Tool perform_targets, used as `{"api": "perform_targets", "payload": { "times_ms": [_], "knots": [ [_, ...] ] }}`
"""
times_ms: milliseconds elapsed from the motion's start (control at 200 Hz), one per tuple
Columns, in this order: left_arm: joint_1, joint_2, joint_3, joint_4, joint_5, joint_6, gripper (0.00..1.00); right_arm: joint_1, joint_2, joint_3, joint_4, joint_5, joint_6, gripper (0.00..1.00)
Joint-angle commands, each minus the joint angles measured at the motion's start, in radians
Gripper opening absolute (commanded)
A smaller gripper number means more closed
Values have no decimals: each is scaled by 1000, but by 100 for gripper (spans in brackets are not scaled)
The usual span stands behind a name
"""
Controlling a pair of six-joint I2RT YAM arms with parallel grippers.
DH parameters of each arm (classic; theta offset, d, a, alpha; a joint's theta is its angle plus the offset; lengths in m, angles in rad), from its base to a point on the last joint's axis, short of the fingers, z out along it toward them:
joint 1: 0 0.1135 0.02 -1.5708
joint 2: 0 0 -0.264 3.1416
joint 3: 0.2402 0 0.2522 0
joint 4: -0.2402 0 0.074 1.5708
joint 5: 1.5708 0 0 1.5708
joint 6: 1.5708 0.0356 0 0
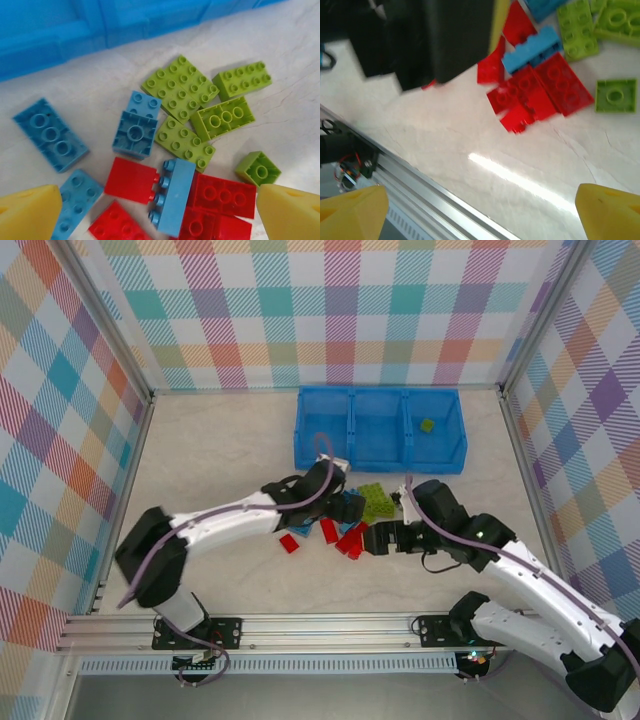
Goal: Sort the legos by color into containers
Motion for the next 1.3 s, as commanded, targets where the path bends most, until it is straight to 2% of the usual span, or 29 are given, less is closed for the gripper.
{"api": "perform_targets", "payload": {
  "times_ms": [0,80,210,380,515,750,880,1140,1295],
  "knots": [
    [17,102,99,-112,32,39,100,7,-56,-21,-53,38,34,100],
    [27,186,166,-139,34,64,95,6,-77,-32,-57,40,37,100],
    [46,285,240,-184,-21,75,87,7,-92,-45,-42,36,38,100],
    [66,332,253,-140,36,92,69,7,-86,-57,-5,31,35,100],
    [66,349,260,-130,44,94,58,7,-75,-54,0,42,30,100],
    [66,323,243,-101,45,100,50,7,-47,-55,22,24,26,100],
    [65,319,255,-114,21,116,35,6,-42,-53,33,17,30,99],
    [65,241,241,-120,17,120,32,6,-45,-55,35,17,35,100],
    [69,165,249,-141,-51,121,31,6,-45,-55,46,19,37,100]
  ]
}}
